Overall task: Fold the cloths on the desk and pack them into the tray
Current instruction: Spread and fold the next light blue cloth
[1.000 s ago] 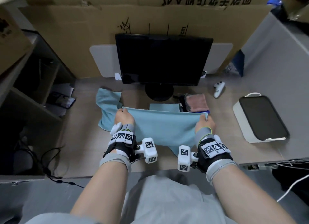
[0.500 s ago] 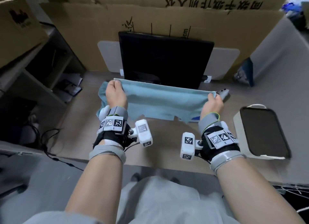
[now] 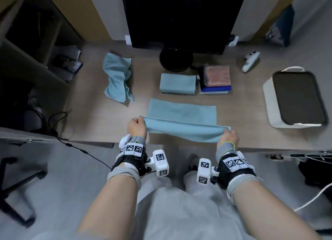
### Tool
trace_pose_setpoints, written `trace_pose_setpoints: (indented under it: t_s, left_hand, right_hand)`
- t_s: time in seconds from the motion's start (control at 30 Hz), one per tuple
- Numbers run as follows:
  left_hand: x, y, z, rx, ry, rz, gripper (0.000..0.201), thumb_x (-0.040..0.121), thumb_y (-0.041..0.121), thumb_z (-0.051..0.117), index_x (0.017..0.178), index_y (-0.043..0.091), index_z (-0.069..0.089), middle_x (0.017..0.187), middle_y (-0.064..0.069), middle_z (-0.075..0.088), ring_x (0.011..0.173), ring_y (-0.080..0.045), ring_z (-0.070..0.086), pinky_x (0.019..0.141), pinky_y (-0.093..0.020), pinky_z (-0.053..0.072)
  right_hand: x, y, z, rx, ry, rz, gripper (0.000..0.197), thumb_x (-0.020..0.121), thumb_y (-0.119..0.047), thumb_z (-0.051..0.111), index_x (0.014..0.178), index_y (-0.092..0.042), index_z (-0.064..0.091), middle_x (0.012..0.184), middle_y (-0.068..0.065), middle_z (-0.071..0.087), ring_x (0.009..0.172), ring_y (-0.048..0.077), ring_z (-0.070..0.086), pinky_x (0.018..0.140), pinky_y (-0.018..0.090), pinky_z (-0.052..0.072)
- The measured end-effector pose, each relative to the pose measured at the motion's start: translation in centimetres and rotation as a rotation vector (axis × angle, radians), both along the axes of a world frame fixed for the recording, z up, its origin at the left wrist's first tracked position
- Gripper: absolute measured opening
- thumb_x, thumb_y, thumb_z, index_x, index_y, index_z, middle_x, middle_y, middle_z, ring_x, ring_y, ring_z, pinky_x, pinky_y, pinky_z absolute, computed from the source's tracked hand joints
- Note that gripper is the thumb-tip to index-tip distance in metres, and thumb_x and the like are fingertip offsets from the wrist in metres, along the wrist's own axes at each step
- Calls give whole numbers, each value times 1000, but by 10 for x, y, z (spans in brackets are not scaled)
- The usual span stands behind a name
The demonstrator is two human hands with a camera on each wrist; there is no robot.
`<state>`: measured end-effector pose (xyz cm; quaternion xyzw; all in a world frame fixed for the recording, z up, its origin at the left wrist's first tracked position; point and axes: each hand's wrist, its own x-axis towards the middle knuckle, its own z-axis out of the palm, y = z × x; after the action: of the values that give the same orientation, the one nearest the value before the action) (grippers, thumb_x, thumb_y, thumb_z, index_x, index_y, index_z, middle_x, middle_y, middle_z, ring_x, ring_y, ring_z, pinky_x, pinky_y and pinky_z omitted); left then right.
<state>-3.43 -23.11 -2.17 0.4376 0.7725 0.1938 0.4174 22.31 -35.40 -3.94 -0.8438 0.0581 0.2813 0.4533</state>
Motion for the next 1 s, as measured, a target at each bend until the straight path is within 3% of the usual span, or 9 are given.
trace_pose_setpoints:
  t_s: [0.17, 0.23, 0.3, 0.4, 0.5, 0.63, 0.8, 0.9, 1.0]
  left_hand:
    - [-17, -18, -20, -86, 28, -34, 25, 93, 24, 45, 81, 10, 62, 81, -17, 61, 74, -32, 51, 74, -37, 47]
    - [-19, -20, -22, -93, 38, -39, 26, 94, 25, 45, 78, 10, 59, 76, -13, 57, 70, -29, 48, 70, -36, 44]
    - [-18, -20, -22, -90, 35, -37, 25, 94, 25, 45, 77, 11, 58, 75, -12, 56, 69, -28, 46, 68, -34, 42]
    - [-11, -18, -17, -84, 35, -17, 26, 94, 24, 45, 71, 16, 53, 76, -12, 56, 70, -28, 47, 67, -34, 41]
    - [-2, -12, -12, -64, 63, -20, 26, 95, 26, 44, 78, 13, 59, 79, -12, 60, 73, -31, 51, 71, -36, 46]
    - [9, -1, -11, -15, 77, 11, 25, 96, 28, 44, 83, 14, 60, 82, -11, 61, 76, -31, 54, 72, -33, 43]
    - [21, 15, -19, 10, 81, 49, 24, 96, 30, 45, 87, 15, 62, 85, -10, 63, 78, -30, 55, 72, -33, 44]
    - [25, 20, -25, -23, 81, 73, 25, 95, 31, 46, 92, 15, 65, 85, -9, 64, 78, -31, 58, 74, -34, 47]
    - [31, 39, -35, -74, 97, 69, 23, 95, 29, 47, 91, 14, 65, 83, -11, 63, 75, -31, 57, 73, -36, 49]
  right_hand:
    - [-16, -22, -17, -145, -41, 76, 30, 95, -15, 47, 112, 7, 59, 105, 19, 59, 86, 27, 48, 86, 38, 41]
    - [-18, -24, -18, -148, -53, 86, 32, 96, -15, 47, 116, 7, 58, 120, 22, 59, 98, 33, 56, 91, 38, 40]
    - [-18, -24, -17, -155, -48, 88, 33, 96, -16, 46, 117, 6, 59, 123, 23, 59, 106, 37, 57, 90, 37, 40]
    - [-10, -21, -15, -148, -37, 97, 30, 96, -16, 47, 109, 8, 60, 101, 23, 59, 84, 34, 51, 74, 33, 36]
    - [3, -12, -18, -123, -36, 141, 25, 94, -18, 49, 88, 4, 60, 82, 16, 50, 74, 26, 41, 68, 29, 31]
    - [21, 5, -27, -121, -45, 198, 37, 90, -24, 53, 59, -10, 40, 71, 11, 43, 66, 25, 37, 63, 32, 32]
    - [38, 20, -33, -172, -51, 267, 31, 88, -29, 54, 76, -2, 59, 73, 15, 49, 67, 26, 41, 65, 34, 39]
    - [41, 25, -38, -196, -58, 272, 35, 86, -32, 55, 79, 2, 59, 69, 15, 49, 64, 26, 43, 66, 40, 48]
    - [44, 40, -45, -229, -57, 299, 31, 88, -31, 53, 80, -2, 61, 77, 23, 58, 68, 28, 48, 71, 39, 48]
